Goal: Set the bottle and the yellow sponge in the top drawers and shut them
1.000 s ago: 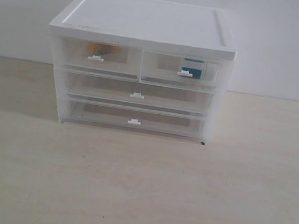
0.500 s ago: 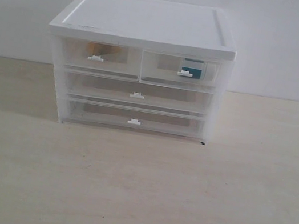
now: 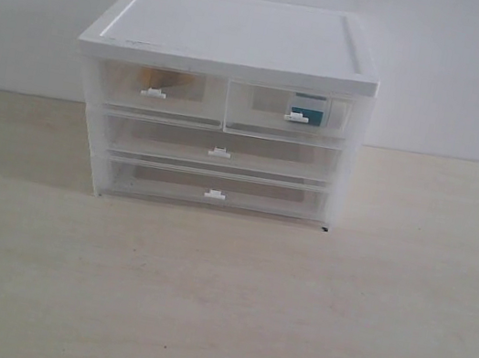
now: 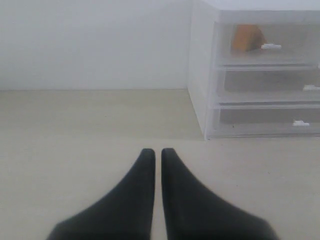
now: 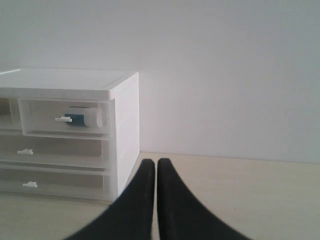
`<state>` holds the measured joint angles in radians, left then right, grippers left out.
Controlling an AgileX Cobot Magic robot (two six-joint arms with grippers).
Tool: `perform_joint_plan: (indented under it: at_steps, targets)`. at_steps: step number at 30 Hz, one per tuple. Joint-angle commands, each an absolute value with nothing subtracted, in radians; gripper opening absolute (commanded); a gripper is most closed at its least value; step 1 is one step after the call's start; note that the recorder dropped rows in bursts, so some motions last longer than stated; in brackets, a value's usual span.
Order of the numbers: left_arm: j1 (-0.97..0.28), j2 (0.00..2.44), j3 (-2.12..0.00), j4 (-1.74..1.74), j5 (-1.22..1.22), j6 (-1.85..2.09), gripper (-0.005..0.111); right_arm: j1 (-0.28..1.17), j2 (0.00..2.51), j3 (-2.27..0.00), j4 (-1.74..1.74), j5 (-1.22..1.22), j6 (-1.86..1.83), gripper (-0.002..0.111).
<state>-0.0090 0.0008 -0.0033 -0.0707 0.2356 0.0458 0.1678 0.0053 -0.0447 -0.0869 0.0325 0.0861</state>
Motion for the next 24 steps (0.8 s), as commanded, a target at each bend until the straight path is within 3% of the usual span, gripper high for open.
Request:
perform_joint_plan:
  at_steps: [1,18,24]
  targets:
    - [-0.006,0.0,0.0,-0.07,0.232,0.041,0.004,0.169,0.0,-0.04,-0.084,0.027,0.079,0.0]
    - [-0.006,0.0,0.0,-0.07,0.232,0.045,0.004,0.171,0.0,0.0,0.018,0.034,-0.018,0.0]
    - [-0.006,0.0,0.0,-0.07,0.232,0.045,0.004,0.171,0.0,0.0,0.021,0.167,-0.018,0.0]
